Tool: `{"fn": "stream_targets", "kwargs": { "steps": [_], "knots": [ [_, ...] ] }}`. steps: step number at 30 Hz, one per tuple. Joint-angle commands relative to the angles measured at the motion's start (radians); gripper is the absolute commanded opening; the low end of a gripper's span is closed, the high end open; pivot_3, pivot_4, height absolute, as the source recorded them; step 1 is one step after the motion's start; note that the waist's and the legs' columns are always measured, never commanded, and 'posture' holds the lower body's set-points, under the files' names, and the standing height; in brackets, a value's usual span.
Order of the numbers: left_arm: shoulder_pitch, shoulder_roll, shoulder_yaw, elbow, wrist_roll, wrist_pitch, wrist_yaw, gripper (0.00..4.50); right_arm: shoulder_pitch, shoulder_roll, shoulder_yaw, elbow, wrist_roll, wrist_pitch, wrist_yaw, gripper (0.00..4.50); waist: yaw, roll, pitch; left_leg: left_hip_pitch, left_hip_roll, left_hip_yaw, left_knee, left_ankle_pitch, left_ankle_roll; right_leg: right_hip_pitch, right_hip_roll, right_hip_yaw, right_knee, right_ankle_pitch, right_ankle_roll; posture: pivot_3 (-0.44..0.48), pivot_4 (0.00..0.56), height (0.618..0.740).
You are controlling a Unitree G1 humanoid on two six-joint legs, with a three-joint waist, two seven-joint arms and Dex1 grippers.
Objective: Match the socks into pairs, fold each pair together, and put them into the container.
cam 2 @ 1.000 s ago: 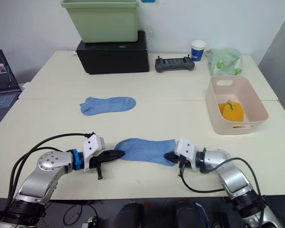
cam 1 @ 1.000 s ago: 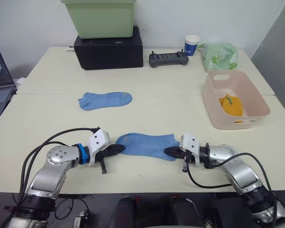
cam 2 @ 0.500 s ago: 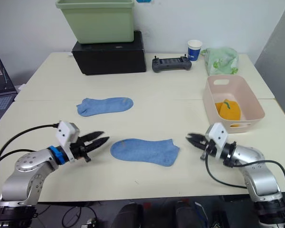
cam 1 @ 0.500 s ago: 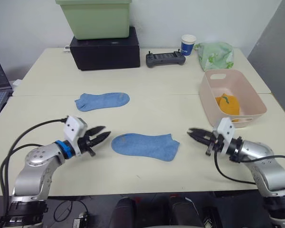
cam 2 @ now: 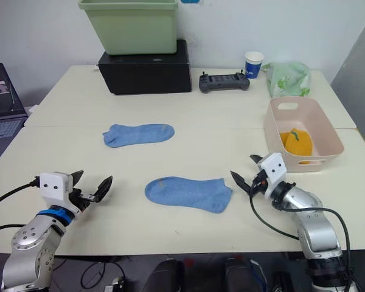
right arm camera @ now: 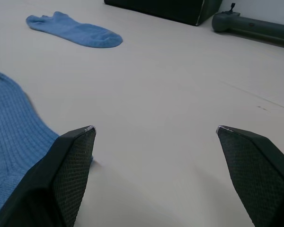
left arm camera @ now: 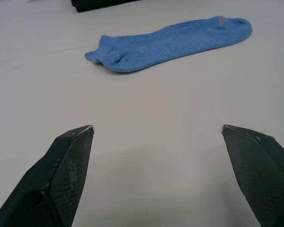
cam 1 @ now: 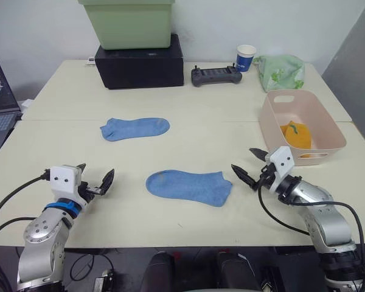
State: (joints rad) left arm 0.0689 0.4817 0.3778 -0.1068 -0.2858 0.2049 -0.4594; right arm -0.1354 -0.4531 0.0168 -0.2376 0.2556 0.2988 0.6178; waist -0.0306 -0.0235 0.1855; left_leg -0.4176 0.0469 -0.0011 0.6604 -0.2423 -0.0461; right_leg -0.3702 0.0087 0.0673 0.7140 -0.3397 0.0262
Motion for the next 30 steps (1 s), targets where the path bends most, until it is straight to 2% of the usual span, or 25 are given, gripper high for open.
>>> {"fn": "stream_targets", "kwargs": {
  "steps": [1, 7, 10, 24, 30],
  "knots": [
    [-0.091, 0.058, -0.037, 0.047, 0.040, 0.002, -0.011, 4.50, -0.020, -0.024, 0.007, -0.046, 0.006, -0.006, 0.035, 4.45, 0.002, 0.000, 0.000, 0.000, 0.000, 0.000, 0.000, 0.000, 0.000, 0.000, 0.000, 0.000, 0.000, 0.000, 0.000, 0.000, 0.150, 0.740],
    [-0.381, 0.115, -0.149, 0.323, 0.113, -0.037, -0.064, 4.50, -0.062, -0.015, 0.012, -0.051, 0.019, 0.019, 0.039, 4.45, 0.002, 0.000, 0.000, 0.000, -0.001, 0.000, 0.000, 0.000, 0.000, 0.000, 0.004, -0.002, 0.000, 0.000, 0.000, 0.000, 0.150, 0.740],
    [-0.552, 0.092, -0.115, 0.515, 0.102, 0.016, 0.021, 4.50, -0.071, -0.011, 0.014, -0.043, 0.005, 0.006, 0.030, 4.45, 0.002, 0.000, 0.000, -0.001, -0.001, 0.000, 0.000, 0.000, 0.000, -0.001, 0.004, -0.004, 0.000, 0.000, 0.000, 0.000, 0.150, 0.740],
    [-0.710, 0.037, -0.015, 0.758, -0.024, 0.124, 0.083, 4.50, -0.034, -0.018, -0.010, -0.099, 0.001, 0.027, -0.022, 4.45, 0.000, 0.000, 0.000, -0.002, 0.000, -0.001, 0.001, 0.000, 0.000, -0.002, 0.004, -0.004, 0.003, 0.000, 0.000, 0.000, 0.150, 0.740],
    [-0.793, 0.043, -0.046, 0.904, -0.004, 0.119, 0.039, 4.50, -0.039, -0.023, -0.013, -0.110, 0.006, 0.044, -0.024, 4.45, 0.003, 0.000, 0.000, -0.002, -0.001, 0.000, 0.001, 0.000, -0.001, -0.002, 0.004, -0.005, 0.002, 0.000, 0.000, 0.000, 0.150, 0.740]
  ]
}}
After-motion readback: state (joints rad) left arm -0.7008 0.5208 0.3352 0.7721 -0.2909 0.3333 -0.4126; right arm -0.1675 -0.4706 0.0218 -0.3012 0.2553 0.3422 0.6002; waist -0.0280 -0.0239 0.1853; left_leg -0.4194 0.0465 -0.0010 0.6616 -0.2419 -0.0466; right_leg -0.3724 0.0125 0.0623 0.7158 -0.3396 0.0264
